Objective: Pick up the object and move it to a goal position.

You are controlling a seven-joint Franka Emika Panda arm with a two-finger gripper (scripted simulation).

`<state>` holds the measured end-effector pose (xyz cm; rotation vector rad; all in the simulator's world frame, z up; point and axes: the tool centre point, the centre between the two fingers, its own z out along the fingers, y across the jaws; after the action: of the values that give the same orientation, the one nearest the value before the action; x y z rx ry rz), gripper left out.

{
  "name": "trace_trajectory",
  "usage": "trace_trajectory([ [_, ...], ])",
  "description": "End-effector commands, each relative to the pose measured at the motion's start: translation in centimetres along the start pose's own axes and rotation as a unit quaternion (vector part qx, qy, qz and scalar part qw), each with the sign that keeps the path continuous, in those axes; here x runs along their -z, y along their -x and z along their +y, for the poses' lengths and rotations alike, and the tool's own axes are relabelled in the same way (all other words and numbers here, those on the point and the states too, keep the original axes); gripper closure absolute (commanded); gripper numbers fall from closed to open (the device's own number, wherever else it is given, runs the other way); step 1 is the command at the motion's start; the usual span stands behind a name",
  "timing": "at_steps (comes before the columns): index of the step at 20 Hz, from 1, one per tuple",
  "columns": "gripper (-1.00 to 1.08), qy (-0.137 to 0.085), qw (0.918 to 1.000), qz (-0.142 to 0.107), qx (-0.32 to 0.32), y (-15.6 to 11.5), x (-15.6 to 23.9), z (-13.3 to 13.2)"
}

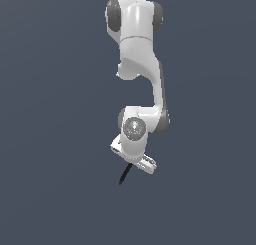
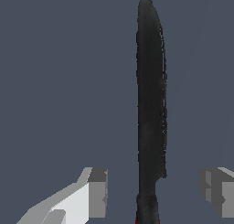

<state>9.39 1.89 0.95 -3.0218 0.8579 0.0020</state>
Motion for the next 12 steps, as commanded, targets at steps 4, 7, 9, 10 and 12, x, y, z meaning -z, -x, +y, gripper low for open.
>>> trace_trajectory([
  [4,1.08,0.0,1.0,0.001,0.0,-0.08,-0.16,0.03],
  [7,1.08,0.0,1.0,0.001,0.0,-0.08,-0.16,0.03],
  [9,1.08,0.0,1.0,0.001,0.0,-0.08,-0.16,0.03],
  [10,1.08,0.0,1.0,0.001,0.0,-0.13,0.0,0.03],
  [12,1.08,0.0,1.0,0.001,0.0,-0.08,0.08,0.01],
])
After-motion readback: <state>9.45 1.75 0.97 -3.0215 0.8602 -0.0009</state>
